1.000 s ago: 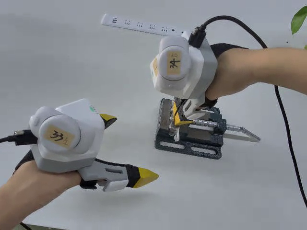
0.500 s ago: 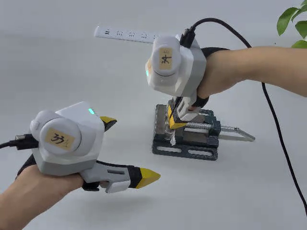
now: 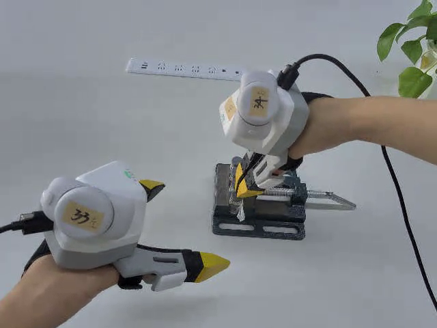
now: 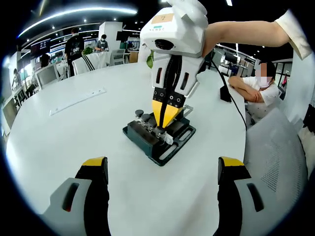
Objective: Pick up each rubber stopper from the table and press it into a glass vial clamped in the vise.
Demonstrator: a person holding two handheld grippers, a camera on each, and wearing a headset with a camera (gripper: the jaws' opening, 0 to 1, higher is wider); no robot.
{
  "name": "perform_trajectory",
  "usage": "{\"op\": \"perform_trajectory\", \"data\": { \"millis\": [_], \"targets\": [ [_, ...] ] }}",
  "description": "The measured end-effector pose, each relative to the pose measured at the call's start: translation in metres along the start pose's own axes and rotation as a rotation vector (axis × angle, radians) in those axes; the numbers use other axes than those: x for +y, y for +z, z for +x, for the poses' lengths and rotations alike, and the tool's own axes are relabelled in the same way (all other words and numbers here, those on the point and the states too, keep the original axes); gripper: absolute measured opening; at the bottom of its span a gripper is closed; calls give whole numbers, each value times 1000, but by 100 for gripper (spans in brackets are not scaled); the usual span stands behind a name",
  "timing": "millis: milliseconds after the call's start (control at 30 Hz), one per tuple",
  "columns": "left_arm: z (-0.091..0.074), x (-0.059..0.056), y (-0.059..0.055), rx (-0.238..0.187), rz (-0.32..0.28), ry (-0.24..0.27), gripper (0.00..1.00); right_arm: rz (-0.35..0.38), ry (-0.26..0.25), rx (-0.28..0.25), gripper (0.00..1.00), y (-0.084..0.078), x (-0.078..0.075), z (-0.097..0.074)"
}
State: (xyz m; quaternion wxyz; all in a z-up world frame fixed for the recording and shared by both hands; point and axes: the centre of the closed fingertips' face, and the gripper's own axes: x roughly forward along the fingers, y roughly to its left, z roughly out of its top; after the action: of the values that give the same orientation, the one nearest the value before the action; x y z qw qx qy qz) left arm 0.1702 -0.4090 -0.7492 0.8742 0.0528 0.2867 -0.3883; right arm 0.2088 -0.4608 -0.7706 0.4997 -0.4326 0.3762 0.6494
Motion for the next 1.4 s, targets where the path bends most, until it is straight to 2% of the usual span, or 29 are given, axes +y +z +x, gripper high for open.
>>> {"op": "perform_trajectory", "data": {
  "millis": [167,200,267,333,400,500,600,667,733,767,867,1000,1100,1267,1400],
  "targets": [
    [-2,1,0,-1,-1,4,91,19,-40,-52,1,0,-6,-2],
    [-2,1,0,-3,-2,6,92,53,-47,-73,2,0,-5,-1],
    [-3,2,0,-1,-3,6,92,54,-63,-95,5,-3,-5,-3],
    [-3,2,-1,-1,-3,8,92,94,-59,-122,13,-4,2,-4],
    [-4,3,-1,-1,-5,10,92,109,-82,-138,21,-9,3,-5],
    [-5,5,-2,-4,-7,13,92,170,-105,-189,25,-14,6,-8],
    [-5,5,-2,-10,-13,15,93,230,-148,-265,35,-18,9,-15],
    [-5,5,-2,-12,-18,16,93,267,-169,-293,42,-22,11,-18],
    [-5,6,-2,-15,-21,17,94,302,-186,-337,45,-25,14,-23],
    [-5,6,-2,-18,-20,19,94,334,-213,-369,47,-28,14,-26],
    [-5,6,-1,-23,-22,19,95,388,-254,-415,55,-36,18,-32],
    [-4,7,-2,-20,-15,21,96,441,-284,-443,66,-50,30,-33],
    [-5,7,-2,-21,-16,23,97,510,-317,-474,70,-60,42,-35],
    [-7,9,-1,-24,-12,30,99,570,-344,-487,81,-77,62,-35],
    [-9,9,-1,-26,-14,37,99,642,-386,-501,92,-89,70,-37]
  ]
}}
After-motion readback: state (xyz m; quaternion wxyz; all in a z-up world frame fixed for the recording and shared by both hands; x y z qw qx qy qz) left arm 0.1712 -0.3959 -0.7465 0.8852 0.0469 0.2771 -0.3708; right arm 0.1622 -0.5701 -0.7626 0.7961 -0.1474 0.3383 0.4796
